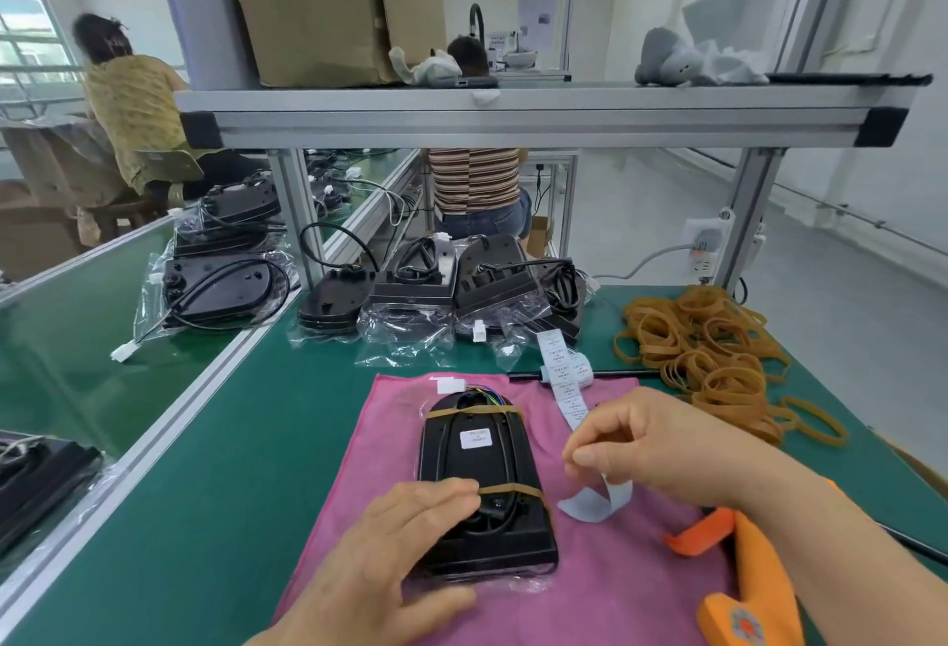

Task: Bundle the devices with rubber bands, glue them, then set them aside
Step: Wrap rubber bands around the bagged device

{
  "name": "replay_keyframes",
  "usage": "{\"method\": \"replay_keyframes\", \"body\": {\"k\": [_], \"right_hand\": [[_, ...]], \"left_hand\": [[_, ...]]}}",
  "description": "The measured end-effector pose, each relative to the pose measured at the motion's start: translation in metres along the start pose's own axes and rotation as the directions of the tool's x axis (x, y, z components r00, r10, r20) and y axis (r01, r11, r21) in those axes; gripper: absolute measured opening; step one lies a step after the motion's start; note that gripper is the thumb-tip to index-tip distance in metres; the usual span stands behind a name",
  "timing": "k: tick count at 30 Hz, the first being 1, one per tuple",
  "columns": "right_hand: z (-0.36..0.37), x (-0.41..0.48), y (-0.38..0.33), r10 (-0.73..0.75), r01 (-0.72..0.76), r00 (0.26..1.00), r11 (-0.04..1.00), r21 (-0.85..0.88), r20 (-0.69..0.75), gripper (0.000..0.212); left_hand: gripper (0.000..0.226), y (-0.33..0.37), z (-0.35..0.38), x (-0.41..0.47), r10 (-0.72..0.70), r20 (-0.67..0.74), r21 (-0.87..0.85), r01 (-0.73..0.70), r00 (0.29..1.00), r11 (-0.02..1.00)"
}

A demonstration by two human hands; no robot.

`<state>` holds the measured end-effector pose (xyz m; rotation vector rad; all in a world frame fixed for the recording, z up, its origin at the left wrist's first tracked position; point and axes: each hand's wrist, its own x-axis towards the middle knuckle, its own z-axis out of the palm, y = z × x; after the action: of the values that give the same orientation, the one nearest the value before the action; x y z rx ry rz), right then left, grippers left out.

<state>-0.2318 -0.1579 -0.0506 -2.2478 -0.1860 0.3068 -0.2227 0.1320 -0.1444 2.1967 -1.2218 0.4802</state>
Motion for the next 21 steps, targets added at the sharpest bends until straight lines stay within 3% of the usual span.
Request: {"method": "replay_keyframes", "body": {"k": [2, 4, 6, 8, 14, 18, 21], "right_hand": [[-0.001, -0.006, -0.004, -0.008, -0.003, 0.992, 0.996, -0.086, -0.124, 0.013], [-0.002, -0.011, -0.005, -0.009, -0.031, 0.966, 0.988, -0.149, -0.257, 0.011], [-0.003, -0.018, -0.005, 0.012, -0.085, 0.94, 0.976, -0.201, -0.34, 0.012], [-0.005, -0.025, -0.004, 0.037, -0.139, 0.922, 0.961, -0.24, -0.387, 0.011], [-0.026, -0.058, 0.015, 0.142, -0.357, 0.81, 0.89, -0.285, -0.569, 0.01], [-0.03, -0.092, 0.04, 0.278, -0.553, 0.651, 0.812, -0.19, -0.706, 0.031], [-0.013, -0.107, 0.055, 0.4, -0.646, 0.631, 0.746, -0.164, -0.665, 0.048]], "left_hand": [[0.039, 0.004, -0.002, 0.001, -0.195, -0.114, -0.215, 0.167, 0.974, 0.962], [0.018, 0.005, -0.004, 0.01, -0.439, -0.254, -0.374, 0.331, 0.862, 0.866], [0.027, 0.001, -0.007, 0.023, -0.64, -0.308, -0.481, 0.465, 0.704, 0.743], [0.031, -0.005, -0.012, 0.036, -0.751, -0.278, -0.541, 0.548, 0.599, 0.638], [0.029, -0.014, 0.009, 0.055, -0.825, -0.182, -0.592, 0.611, 0.534, 0.526], [0.019, -0.02, 0.031, 0.044, -0.863, -0.181, -0.586, 0.653, 0.471, 0.479], [0.019, -0.021, 0.034, 0.042, -0.85, -0.203, -0.582, 0.639, 0.486, 0.504]]}}
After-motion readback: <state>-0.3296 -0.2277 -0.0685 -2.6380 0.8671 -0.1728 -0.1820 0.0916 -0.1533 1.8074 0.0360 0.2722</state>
